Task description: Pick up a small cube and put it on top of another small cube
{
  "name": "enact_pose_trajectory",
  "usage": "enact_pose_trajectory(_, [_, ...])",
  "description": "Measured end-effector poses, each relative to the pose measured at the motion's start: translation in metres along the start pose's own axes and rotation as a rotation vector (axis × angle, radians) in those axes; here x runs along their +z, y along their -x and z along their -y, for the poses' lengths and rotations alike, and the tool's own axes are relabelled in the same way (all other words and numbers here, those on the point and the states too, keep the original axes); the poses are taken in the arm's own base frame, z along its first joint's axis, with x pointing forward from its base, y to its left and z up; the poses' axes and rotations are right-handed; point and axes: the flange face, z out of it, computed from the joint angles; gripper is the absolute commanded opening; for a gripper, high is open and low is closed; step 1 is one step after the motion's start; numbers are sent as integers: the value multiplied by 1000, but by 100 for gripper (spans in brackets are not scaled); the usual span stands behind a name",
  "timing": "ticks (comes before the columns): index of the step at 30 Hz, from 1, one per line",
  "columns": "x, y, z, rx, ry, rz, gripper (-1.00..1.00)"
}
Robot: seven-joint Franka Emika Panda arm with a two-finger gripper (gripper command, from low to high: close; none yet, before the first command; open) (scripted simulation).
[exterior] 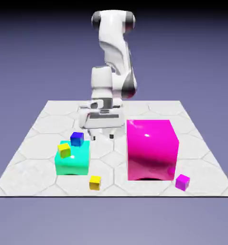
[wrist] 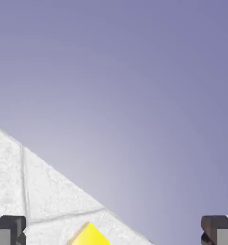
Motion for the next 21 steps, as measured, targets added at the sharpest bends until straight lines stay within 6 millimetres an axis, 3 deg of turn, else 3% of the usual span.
enact_pose_trajectory(11, [74,9,-32,-324,-81,181,0])
enact_pose_trajectory(21, [143,30,-59,-609,-231,297,0])
